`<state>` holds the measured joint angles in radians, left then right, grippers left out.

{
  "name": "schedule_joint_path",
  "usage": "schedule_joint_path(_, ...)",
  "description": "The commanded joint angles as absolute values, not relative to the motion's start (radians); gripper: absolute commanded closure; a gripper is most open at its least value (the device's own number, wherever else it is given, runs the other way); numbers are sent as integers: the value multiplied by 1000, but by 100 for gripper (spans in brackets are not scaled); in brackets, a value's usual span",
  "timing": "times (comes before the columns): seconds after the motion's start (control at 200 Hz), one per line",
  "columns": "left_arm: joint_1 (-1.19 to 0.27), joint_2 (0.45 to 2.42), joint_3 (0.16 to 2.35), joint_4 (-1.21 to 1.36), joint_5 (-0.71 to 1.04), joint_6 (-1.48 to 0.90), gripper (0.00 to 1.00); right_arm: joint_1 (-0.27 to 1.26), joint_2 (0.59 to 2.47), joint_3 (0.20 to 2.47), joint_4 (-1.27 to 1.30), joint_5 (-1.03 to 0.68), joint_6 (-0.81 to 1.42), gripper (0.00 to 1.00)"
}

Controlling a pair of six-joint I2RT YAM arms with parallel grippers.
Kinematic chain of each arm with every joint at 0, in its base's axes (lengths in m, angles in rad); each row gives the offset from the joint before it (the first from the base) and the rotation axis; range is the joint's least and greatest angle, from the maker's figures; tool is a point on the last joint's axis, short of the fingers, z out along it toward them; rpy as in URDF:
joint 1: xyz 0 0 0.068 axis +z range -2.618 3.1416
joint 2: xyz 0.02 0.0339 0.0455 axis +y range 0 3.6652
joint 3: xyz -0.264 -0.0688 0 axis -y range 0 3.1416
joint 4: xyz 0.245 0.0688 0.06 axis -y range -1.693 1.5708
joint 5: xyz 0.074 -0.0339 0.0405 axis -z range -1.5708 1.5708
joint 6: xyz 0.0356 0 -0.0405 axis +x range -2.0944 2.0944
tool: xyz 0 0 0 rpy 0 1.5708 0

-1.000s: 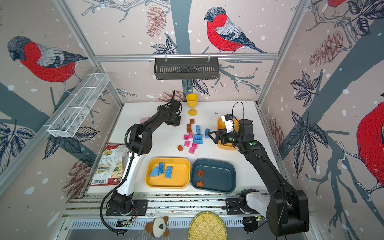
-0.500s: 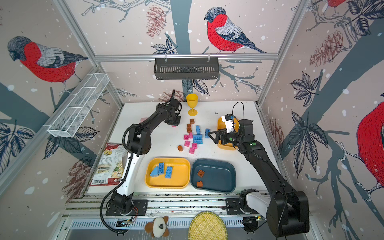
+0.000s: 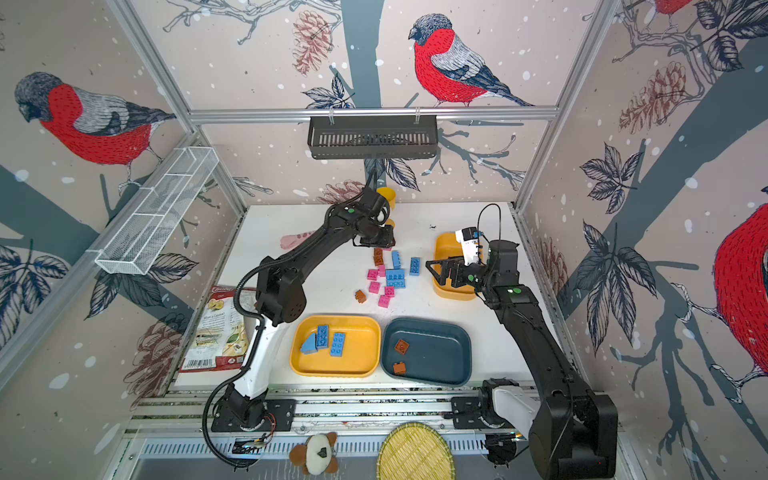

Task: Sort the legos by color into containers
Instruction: 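Carry the pink brick over the farther yellow tray and release it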

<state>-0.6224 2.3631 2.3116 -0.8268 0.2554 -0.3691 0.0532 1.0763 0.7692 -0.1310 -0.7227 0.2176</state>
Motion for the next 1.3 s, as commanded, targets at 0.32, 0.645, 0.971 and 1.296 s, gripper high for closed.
schedule_joint_path(0.32,-750,2499,2357,-328,448,-563,83,-6,945,706,-160,-668,265,0)
schedule_joint_path(0.645,-784,2589,2377,-136,438,-587,60,-17,896,703,-193,-667,260,1)
schedule_joint_path(0.971,-778,2457,2364,-365,313,-372,29,-15,898,694,-166,-702,275,1)
schedule_joint_path(1.296,-761,2153,2012,-760,27,-390,29,4,924,700,-164,-736,259,1)
